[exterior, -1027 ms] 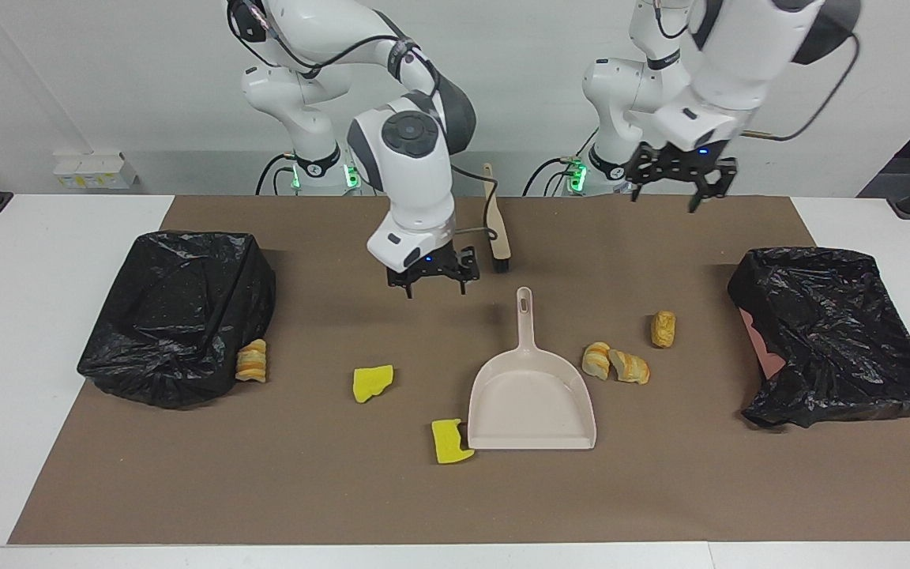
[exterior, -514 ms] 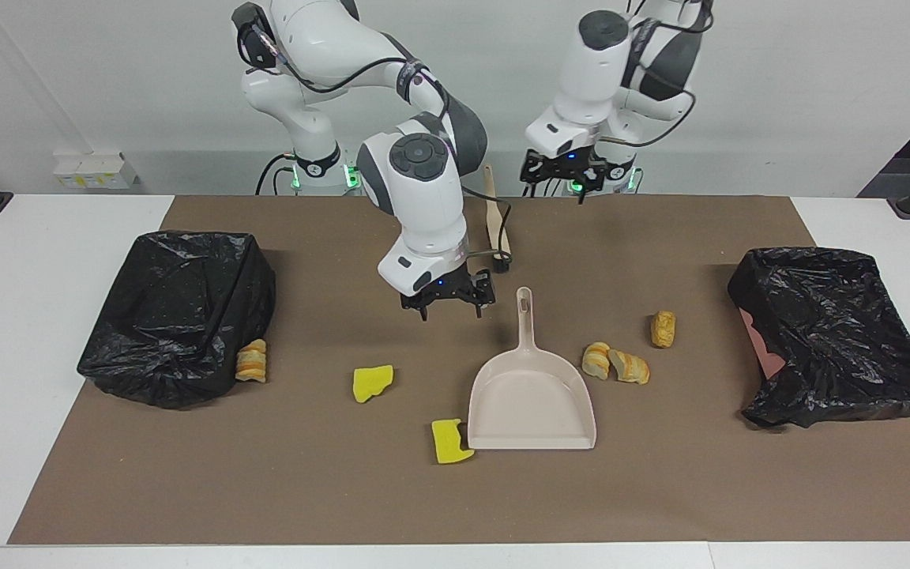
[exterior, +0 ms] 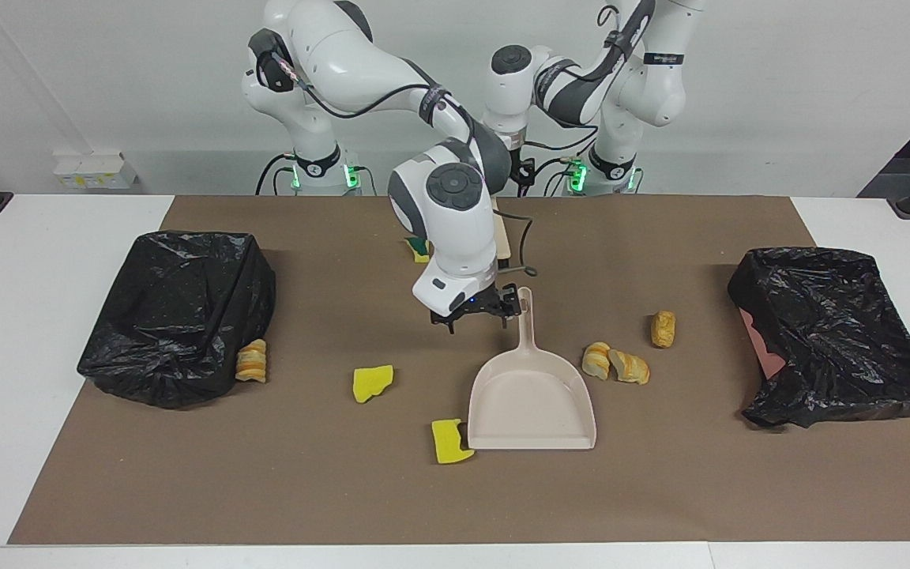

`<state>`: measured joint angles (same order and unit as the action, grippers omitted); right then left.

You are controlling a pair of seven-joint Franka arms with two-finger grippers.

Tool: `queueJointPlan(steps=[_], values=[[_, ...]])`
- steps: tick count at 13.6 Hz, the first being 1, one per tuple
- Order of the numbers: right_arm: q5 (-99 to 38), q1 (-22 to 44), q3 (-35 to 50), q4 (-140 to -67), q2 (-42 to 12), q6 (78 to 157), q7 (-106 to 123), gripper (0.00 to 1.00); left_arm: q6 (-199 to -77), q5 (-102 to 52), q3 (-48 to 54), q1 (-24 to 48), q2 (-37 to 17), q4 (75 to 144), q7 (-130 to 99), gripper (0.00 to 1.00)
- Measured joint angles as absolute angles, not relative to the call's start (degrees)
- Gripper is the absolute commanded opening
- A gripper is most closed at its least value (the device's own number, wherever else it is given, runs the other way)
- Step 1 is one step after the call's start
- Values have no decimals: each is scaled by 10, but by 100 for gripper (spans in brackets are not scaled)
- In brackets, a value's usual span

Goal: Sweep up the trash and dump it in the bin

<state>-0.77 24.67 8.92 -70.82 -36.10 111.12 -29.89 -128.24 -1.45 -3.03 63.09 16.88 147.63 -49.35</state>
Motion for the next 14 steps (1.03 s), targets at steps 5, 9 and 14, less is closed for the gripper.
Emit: queueJointPlan(steps=[5,9,14], values=[[-8,278,90,-704,-373,1115,-305,100,-1322,-28,-33,643,161,1497,-508,51],[-7,298,89,-704,-377,1114,-323,100,-1325,-31,-34,643,153,1497,-508,0],[1,311,85,-702,-403,1118,-335,88,-1290,-31,-39,643,152,1488,-501,0]])
